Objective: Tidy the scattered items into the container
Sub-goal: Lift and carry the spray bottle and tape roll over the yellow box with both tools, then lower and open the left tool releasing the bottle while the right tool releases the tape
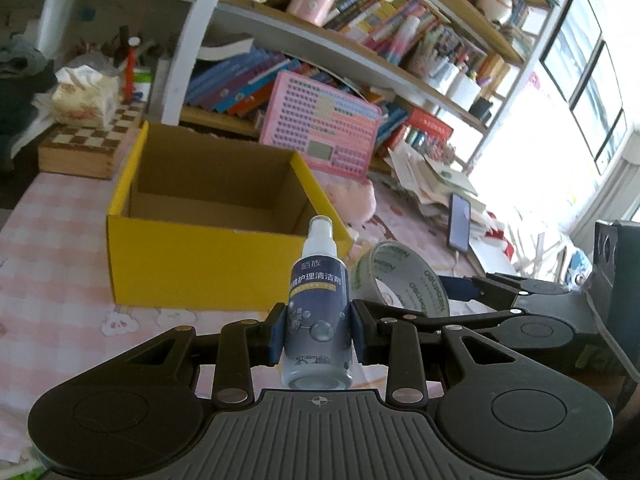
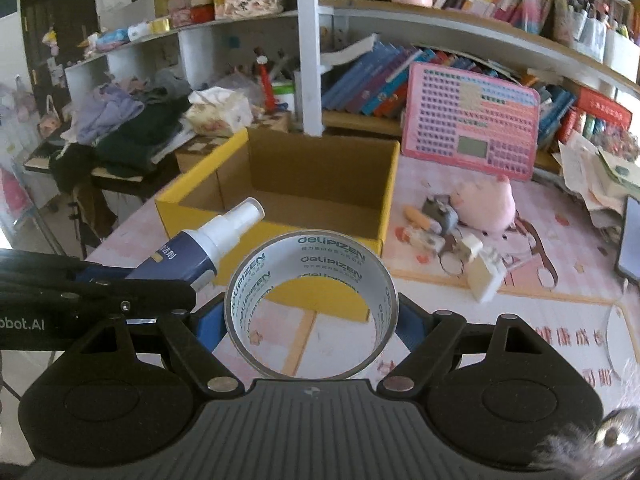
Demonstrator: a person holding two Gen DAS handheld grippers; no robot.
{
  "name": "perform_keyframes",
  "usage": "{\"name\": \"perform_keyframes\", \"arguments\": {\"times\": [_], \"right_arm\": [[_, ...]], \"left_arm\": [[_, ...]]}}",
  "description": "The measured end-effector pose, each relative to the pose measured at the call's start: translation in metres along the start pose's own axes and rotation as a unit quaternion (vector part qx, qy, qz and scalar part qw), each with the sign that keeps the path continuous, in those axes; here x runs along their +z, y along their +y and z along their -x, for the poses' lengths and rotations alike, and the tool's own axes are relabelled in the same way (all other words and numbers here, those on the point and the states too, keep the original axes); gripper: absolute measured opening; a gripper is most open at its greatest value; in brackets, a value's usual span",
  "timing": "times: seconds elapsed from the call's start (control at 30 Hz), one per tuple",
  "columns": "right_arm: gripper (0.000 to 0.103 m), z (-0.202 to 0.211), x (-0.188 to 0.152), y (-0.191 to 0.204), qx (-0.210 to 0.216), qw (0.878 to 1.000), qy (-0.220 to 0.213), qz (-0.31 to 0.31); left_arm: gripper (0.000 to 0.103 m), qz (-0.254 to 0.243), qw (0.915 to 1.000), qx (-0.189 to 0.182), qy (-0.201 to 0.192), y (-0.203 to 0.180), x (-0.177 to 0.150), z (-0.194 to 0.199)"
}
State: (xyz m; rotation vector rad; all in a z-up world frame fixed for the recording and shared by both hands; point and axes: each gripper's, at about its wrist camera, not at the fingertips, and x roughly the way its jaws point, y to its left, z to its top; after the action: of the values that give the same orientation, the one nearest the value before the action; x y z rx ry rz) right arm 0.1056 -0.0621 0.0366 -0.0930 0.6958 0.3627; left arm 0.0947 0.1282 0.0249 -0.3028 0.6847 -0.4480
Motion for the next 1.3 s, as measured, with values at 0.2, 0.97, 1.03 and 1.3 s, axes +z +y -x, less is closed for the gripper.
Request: {"name": "perform_keyframes", "arguments": {"times": [0.2, 0.97, 1.03, 1.3], "right_arm": [[0.082, -0.015, 0.031, -0.002, 0.018, 0.999, -0.029, 0.019], [0.082, -0.213, 0.104, -0.005, 0.095, 0.940, 0.076, 0.320], [0.083, -0.224, 0.105, -0.001, 0.106, 0.925, 0.086, 0.353], [0.083, -0.261, 0.115, -0.001, 0.138, 0.899, 0.137, 0.393]], "left_arm": [[0.031, 0.006, 0.9994, 0.014, -0.032, 0.010, 0.027, -0.005], [0.032, -0.008, 0.9852, 0.163, 0.053, 0.072, 0.116, -0.155], [0.032, -0.015, 0.9826, 0.172, 0.068, 0.073, 0.119, -0.167], [0.032, -0.021, 0.9700, 0.208, 0.125, 0.087, 0.128, -0.202]]}}
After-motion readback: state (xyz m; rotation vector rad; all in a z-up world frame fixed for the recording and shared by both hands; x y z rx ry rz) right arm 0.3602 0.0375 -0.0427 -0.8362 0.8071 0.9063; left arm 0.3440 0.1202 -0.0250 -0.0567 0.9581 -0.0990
